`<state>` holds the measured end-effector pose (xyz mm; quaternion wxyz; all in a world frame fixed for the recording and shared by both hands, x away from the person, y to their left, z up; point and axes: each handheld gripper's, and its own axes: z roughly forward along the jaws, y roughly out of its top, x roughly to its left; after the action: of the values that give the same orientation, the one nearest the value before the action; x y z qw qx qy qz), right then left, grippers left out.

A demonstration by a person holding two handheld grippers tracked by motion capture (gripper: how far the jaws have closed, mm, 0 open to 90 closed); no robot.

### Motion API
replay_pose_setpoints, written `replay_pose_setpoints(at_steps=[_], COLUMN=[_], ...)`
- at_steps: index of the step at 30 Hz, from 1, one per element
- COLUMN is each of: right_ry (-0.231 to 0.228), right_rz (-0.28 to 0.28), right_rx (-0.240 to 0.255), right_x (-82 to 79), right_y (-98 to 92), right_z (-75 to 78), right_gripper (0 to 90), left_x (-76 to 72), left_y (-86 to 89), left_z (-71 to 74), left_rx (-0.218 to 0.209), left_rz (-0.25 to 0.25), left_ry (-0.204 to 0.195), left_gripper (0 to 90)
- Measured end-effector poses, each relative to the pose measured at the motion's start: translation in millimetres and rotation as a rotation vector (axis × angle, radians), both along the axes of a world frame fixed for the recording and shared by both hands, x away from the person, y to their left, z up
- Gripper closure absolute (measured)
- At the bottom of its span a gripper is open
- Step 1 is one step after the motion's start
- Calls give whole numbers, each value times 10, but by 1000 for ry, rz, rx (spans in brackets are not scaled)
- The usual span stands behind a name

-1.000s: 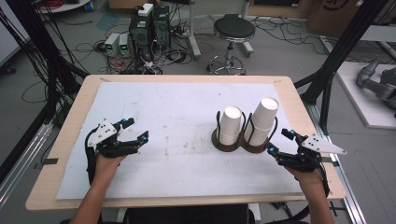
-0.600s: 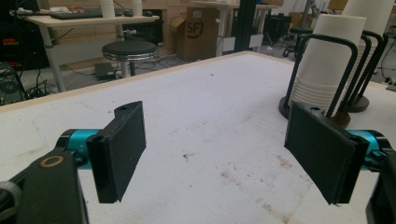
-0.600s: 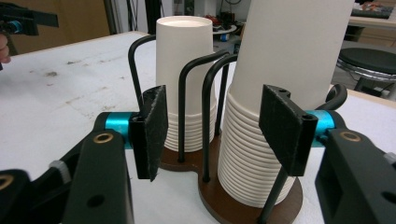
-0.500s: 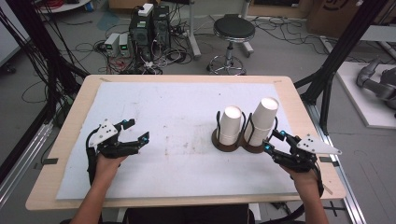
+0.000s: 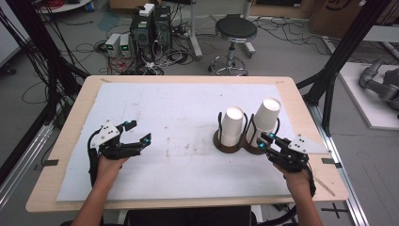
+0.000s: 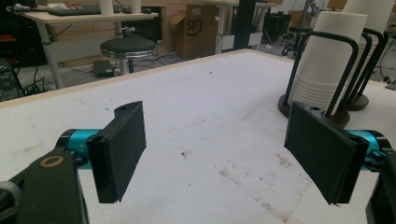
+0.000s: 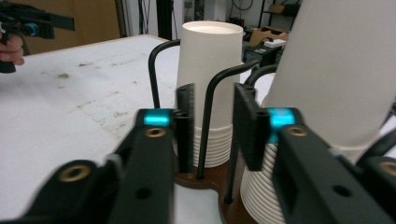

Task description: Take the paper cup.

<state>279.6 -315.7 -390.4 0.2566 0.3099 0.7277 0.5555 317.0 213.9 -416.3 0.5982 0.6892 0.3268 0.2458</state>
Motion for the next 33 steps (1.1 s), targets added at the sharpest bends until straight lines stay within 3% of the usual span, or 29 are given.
replay_pose_setpoints(at_steps=[2, 3, 5, 13, 15, 19, 21, 33], right_ry=[-12, -34, -37, -65, -62, -43, -6, 93], right_rz=[4, 8, 14, 49, 20, 14, 18, 13], right_rx=[-9, -38, -32, -28, -39, -27, 6, -12], right_x=[10, 23, 32, 37, 26, 40, 71, 228], right_y=[21, 62, 103, 230, 282, 335, 383, 567], right_z=[-13, -34, -56, -112, -107, -95, -128, -261], right_gripper=[774, 846, 888, 900, 900, 900, 900, 900], left_x=[2, 3, 5, 3, 3, 5, 9, 14], left_y=[1, 0, -2, -6, -13, -25, -26, -40], left_z=[-2, -5, -10, -20, -22, -28, -30, -42], left_rx=[4, 4, 5, 1, 0, 2, 3, 8], left_rz=[-1, -1, -5, -4, -4, -7, -10, -13], left_ry=[2, 3, 7, 11, 12, 15, 15, 21], left_gripper=[205, 205, 205, 205, 205, 205, 205, 205])
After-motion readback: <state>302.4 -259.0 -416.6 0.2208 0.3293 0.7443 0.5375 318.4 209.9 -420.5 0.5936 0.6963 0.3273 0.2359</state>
